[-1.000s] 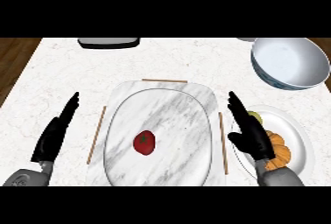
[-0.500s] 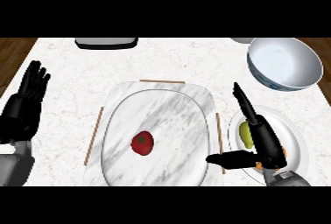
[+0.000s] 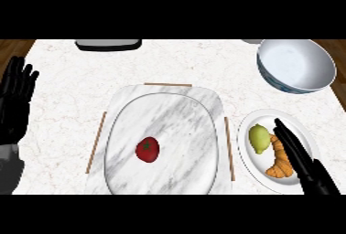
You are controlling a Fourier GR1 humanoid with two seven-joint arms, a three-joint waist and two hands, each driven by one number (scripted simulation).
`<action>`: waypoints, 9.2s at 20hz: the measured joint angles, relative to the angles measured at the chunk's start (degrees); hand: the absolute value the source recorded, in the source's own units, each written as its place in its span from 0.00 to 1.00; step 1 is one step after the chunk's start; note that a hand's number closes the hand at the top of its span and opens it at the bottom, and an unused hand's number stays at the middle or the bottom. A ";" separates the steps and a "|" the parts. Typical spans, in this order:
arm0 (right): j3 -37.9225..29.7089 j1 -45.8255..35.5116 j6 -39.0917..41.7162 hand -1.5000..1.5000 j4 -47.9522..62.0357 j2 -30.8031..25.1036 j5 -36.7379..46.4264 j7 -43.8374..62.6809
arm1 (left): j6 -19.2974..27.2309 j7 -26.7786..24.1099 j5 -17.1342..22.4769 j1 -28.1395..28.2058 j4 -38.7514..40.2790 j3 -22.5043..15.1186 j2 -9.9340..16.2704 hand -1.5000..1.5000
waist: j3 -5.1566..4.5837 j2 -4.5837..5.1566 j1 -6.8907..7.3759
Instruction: Pick the croissant from the plate and place it in the bowl
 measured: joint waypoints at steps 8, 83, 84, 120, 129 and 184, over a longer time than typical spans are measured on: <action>-8.13 6.96 12.32 0.00 -14.36 -15.87 2.76 19.56 | 0.09 0.20 -0.42 -0.10 -0.27 0.58 -0.11 0.50 | -0.13 0.24 -0.02; -17.95 -13.40 32.66 1.00 37.89 6.62 34.55 0.13 | -9.84 3.50 -9.84 -3.42 0.12 9.54 -9.02 0.50 | -0.21 0.34 1.39; -18.16 -13.18 31.91 1.00 37.67 6.75 34.77 -0.44 | -9.91 2.78 -10.11 -3.60 0.87 9.61 -9.13 0.50 | -0.23 0.33 1.35; -63.83 -23.19 29.95 1.00 80.05 -36.37 15.27 -27.90 | -10.05 4.14 -10.72 -3.01 -1.36 10.07 -9.73 0.50 | 0.14 0.48 1.67; -60.51 -37.72 42.66 1.00 73.54 -35.03 8.65 -17.36 | -10.03 2.79 -11.63 -3.87 0.28 9.38 -10.47 0.50 | 0.03 0.58 2.33; -62.72 -60.31 9.23 0.00 100.24 -14.80 0.05 -10.34 | -11.06 2.60 -11.40 -5.87 1.36 10.25 -10.60 0.50 | 0.37 1.61 3.30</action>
